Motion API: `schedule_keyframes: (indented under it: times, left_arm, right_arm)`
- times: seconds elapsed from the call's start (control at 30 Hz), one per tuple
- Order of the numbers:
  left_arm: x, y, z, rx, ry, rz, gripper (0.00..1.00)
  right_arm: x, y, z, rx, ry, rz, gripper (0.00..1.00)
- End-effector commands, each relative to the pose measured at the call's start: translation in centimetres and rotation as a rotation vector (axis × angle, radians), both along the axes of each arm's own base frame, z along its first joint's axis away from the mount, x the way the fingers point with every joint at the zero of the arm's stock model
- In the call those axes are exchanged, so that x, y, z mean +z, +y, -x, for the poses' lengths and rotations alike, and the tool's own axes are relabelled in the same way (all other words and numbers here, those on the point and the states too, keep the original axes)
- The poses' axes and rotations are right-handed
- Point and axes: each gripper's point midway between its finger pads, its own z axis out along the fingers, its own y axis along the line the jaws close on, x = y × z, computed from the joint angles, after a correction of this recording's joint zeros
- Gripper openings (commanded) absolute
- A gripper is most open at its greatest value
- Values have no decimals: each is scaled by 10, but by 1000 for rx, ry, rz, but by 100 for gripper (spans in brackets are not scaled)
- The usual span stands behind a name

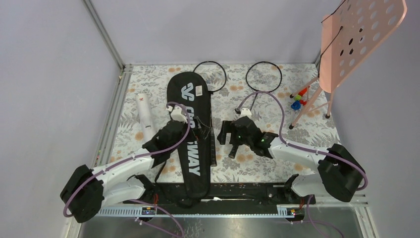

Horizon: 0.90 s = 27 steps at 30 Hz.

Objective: Pack up the badminton gear

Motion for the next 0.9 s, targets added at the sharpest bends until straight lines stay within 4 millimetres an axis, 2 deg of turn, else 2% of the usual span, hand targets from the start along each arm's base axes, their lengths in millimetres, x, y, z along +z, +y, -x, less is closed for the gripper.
schedule_keyframes:
  times: [0.0, 0.07, 0.17, 0.3, 0.37, 0.47, 0.57, 0.7, 0.87]
  left_arm:
    - [-32, 55, -7, 222, 123, -99, 99]
    - [-46, 63, -6, 233, 181, -51, 99]
    - [-58, 65, -6, 225, 213, 3, 99]
    - [-80, 79, -4, 267, 295, -72, 93]
    - [-92, 89, -2, 304, 326, -113, 87]
    - [-98, 96, -2, 323, 339, -139, 76]
    - [-104, 98, -2, 334, 355, -157, 69]
    - [-109, 99, 0, 340, 371, -161, 67]
    - [-110, 100, 2, 344, 375, -154, 66]
  right_arm:
    - [34, 51, -3, 184, -7, -209, 100]
    - [37, 66, -1, 235, 17, -242, 100]
    - [38, 89, 2, 284, 80, -319, 97]
    - [33, 113, 0, 322, 169, -355, 96]
    - [23, 118, -4, 312, 206, -340, 96]
    - [14, 120, -12, 263, 228, -315, 95]
    - [4, 122, -17, 230, 250, -266, 94]
    - [-13, 121, -21, 170, 280, -185, 94]
    - [-31, 106, -31, 44, 292, -43, 96]
